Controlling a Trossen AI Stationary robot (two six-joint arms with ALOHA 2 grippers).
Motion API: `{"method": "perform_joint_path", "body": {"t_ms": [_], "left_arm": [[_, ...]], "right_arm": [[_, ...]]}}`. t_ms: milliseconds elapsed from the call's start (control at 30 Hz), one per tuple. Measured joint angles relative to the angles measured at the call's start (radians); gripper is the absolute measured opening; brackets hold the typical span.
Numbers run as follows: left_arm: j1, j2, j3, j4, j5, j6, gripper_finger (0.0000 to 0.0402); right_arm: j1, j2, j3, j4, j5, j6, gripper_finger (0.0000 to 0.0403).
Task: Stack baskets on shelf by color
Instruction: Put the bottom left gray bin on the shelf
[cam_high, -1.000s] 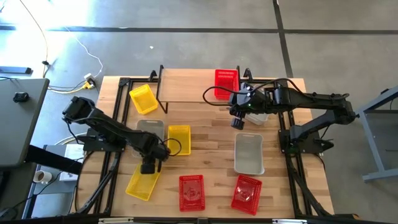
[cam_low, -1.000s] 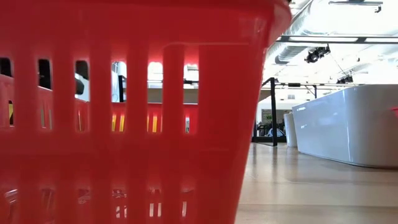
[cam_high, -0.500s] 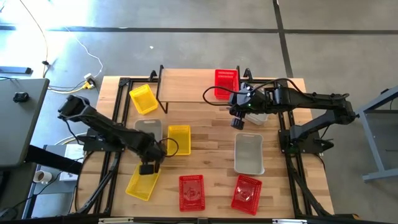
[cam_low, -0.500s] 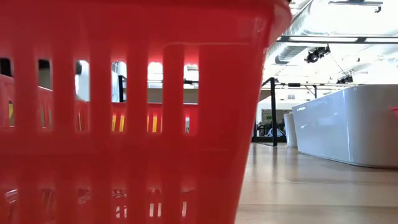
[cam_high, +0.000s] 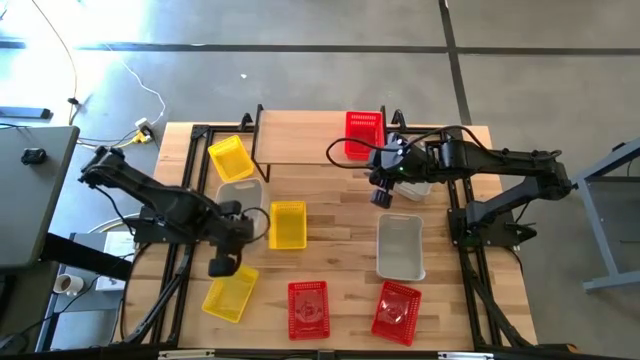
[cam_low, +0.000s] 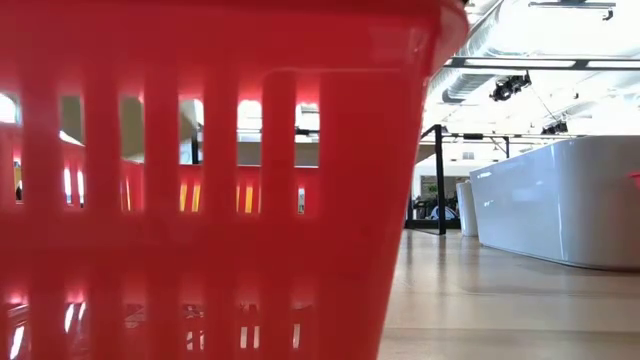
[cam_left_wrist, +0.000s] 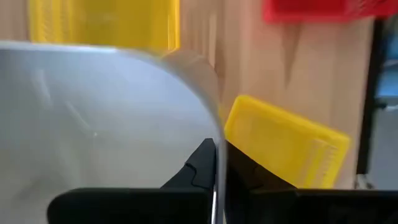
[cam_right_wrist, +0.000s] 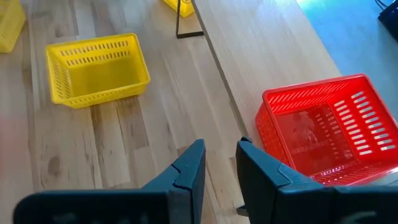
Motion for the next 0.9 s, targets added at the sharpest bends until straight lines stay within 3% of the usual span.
{"method": "perform_joint_path", "body": {"t_ms": [333, 633, 900], "left_arm": [[0.063, -0.031, 0.196, -0.112, -0.21, 0.15, 0.0], [0.308, -0.027, 0.291, -0.082, -0.388, 0.461, 0.0], [0.584, -0.012, 0.309, 0.137, -0.307, 0.785, 0.0]], "right_arm": [[0.0, 0.0, 0.0, 0.0, 0.031, 0.066, 0.0078], [0.0, 0.0, 0.0, 0.0, 0.087, 0.113, 0.0078], [0.0, 0.0, 0.0, 0.0, 0.152, 0.19, 0.0078]]}}
